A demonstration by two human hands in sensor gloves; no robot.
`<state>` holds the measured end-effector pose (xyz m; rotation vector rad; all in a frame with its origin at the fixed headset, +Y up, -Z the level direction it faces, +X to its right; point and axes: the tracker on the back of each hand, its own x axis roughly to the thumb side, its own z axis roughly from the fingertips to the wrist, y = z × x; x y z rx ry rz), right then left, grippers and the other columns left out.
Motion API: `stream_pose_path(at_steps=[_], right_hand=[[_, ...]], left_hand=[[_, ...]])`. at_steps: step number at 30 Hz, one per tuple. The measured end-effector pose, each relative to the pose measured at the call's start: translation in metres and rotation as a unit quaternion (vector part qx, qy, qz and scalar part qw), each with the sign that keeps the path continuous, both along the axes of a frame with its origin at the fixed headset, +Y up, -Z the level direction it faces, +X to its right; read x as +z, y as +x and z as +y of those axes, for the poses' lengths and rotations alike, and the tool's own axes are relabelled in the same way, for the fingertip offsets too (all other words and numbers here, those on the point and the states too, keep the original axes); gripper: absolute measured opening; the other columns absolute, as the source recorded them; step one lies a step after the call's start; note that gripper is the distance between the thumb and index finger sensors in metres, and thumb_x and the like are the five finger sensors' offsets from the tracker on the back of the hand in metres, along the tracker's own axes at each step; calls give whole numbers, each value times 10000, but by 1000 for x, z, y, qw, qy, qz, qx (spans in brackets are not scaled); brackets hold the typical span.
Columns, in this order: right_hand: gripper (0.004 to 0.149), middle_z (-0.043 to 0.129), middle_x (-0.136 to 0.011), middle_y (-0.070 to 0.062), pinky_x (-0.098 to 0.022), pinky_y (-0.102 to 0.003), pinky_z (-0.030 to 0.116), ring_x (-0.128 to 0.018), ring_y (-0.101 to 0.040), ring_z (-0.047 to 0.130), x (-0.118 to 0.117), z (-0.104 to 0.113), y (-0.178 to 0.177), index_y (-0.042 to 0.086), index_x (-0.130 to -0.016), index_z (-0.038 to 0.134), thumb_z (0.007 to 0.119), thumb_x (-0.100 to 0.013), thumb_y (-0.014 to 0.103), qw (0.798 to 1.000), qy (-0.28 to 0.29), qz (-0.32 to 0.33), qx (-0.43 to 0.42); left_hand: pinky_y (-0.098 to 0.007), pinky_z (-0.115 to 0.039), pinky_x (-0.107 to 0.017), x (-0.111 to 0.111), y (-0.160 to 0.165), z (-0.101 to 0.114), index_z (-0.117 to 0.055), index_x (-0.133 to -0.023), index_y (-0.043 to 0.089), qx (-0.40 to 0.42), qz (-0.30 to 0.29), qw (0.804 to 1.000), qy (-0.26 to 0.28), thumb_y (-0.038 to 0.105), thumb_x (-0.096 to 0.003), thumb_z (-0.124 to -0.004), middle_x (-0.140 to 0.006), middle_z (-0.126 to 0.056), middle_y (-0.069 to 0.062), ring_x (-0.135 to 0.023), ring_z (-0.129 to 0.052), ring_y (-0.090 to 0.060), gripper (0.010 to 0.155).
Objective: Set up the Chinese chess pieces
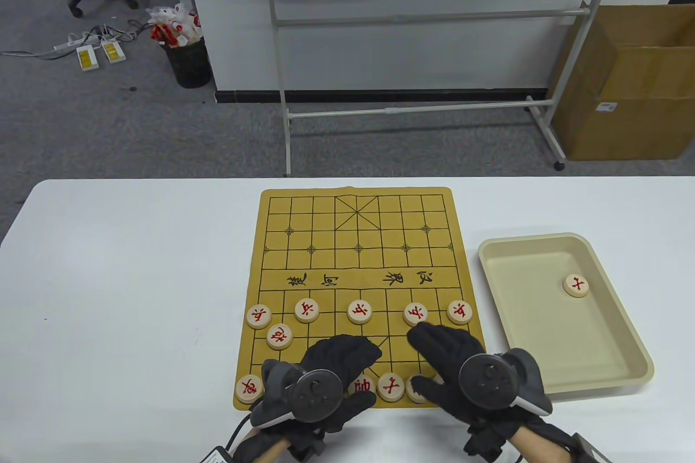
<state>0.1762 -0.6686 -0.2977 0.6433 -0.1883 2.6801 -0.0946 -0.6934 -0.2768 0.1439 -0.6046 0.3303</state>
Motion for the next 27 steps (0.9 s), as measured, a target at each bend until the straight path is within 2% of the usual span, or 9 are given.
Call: stream_pose_path(at_steps=[2,5,6,8,11,16,22,25,27], right_hand=[[780,628,-1163,-124,-752,-654,512,-1037,-438,673,-28,15,27,160,-1118,541,813,-457,473,996,11,-84,31],[778,616,-1167,-140,-752,-643,524,-1033,-443,681,-79,18,71,150,-1123,533,811,-468,463,975,-25,-204,83],[783,610,-1169,-154,-746,-642,535,-1032,-457,683,-94,14,83,139,-1126,531,804,-470,468,966,-41,-232,108],[799,569,-1187,-150,-747,-634,536,-1048,-466,653,-129,-11,111,144,-1136,489,783,-476,483,929,-114,-289,199],[836,508,-1210,-150,-754,-624,536,-1071,-462,623,-157,-41,136,147,-1150,425,749,-476,522,877,-181,-350,276],[817,516,-1208,-148,-748,-618,556,-1046,-454,673,-177,-69,157,161,-1149,423,737,-482,513,836,-216,-406,299],[763,585,-1170,-211,-709,-573,654,-933,-401,845,-184,-85,163,180,-1140,456,720,-495,492,803,-226,-412,367],[730,644,-1129,-240,-678,-550,699,-864,-375,902,-185,-86,165,171,-1128,491,724,-502,463,797,-226,-422,369],[725,714,-1100,-185,-664,-533,720,-823,-338,929,-185,-84,165,179,-1121,518,742,-493,465,794,-189,-430,385]], left_hand=[[-565,-642,-754,1,0,0,-581,-1036,310,1,1,1000,2,588,-354,-746,-1108,-663,17,-1042,-713,-263,754],[-563,-642,-755,1,1,0,-579,-1036,311,1,0,1000,3,588,-355,-745,-1110,-660,16,-1042,-712,-262,754],[-563,-642,-755,1,1,0,-579,-1037,311,-1,1,1000,4,589,-355,-744,-1110,-659,17,-1043,-713,-261,754],[-564,-641,-756,2,0,0,-579,-1037,311,-2,2,1000,6,588,-353,-744,-1110,-660,17,-1043,-711,-262,756],[-565,-640,-755,2,-1,1,-576,-1039,309,-6,2,1000,5,591,-354,-741,-1113,-656,14,-1044,-709,-263,759],[-561,-645,-753,-1,-6,1,-582,-1036,310,1,8,1000,4,590,-357,-737,-1108,-664,17,-1039,-717,-261,750],[-560,-645,-754,-1,-6,1,-582,-1036,310,3,4,1000,0,589,-359,-732,-1108,-664,15,-1038,-718,-262,748],[-559,-646,-754,-1,-9,3,-583,-1035,311,10,9,1000,5,590,-361,-728,-1107,-666,18,-1038,-718,-260,744],[-558,-649,-752,-1,-10,4,-583,-1036,311,12,12,1000,7,589,-363,-725,-1107,-667,16,-1036,-720,-261,741]])
